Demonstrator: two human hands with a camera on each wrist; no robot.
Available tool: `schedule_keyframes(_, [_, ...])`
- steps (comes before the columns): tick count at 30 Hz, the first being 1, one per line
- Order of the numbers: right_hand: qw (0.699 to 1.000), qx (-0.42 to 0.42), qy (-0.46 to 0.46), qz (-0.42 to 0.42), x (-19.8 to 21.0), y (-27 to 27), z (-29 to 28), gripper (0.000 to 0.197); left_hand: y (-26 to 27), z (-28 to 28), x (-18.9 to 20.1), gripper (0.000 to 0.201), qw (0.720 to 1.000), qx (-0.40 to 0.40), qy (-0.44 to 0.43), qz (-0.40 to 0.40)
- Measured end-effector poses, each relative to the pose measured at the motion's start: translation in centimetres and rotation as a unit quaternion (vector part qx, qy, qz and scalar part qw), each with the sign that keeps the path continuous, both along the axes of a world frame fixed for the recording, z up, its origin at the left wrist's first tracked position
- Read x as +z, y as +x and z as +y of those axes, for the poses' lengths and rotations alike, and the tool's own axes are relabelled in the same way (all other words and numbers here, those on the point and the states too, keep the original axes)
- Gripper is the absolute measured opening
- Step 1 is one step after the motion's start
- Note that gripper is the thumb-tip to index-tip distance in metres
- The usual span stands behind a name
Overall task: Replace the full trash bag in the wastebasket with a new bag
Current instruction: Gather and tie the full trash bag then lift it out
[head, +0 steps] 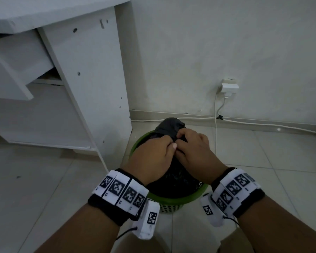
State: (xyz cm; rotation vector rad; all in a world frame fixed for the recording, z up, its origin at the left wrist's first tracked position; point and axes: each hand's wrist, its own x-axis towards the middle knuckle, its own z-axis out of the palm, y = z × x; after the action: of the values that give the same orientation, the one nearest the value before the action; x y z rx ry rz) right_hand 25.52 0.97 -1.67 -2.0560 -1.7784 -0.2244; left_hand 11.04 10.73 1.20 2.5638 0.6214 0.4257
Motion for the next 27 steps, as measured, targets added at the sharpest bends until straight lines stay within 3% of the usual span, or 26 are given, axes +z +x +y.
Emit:
schedule_keyframes(5, [1.0,0.008,-0.03,0.001,0.3,-0.2,0.1,0.043,0.4,0.4,-0.9,0.028,0.995,0.047,-0.078,-0.031])
schedule_keyframes(12, [0.996,0.064,-0.047,-0.037,0.9,1.2,-0.9,0.027,-1.2,1.8,-0.8,0.027,0.987,0.004,-0.157,-0.044])
schedule_keyframes(18, [0.994,0.082,-0.053,-0.055,0.7,1.8,-1.0,0.023,-2.0,2.8,-1.1,0.027,0.992,-0.02,-0.121,-0.018])
schedule_keyframes(22, [0.997,0.057,-0.029,0.034,0.5,1.3,-0.7,0.028,-1.8,3.1,-1.1,0.026,0.993,0.008,-0.115,-0.014])
schedule_keyframes(27, [0.958,0.032,0.04,0.283,1.1,1.2,-1.6,0.085,-1.8,2.9,-1.7,0.031,0.991,0.053,-0.122,-0.027])
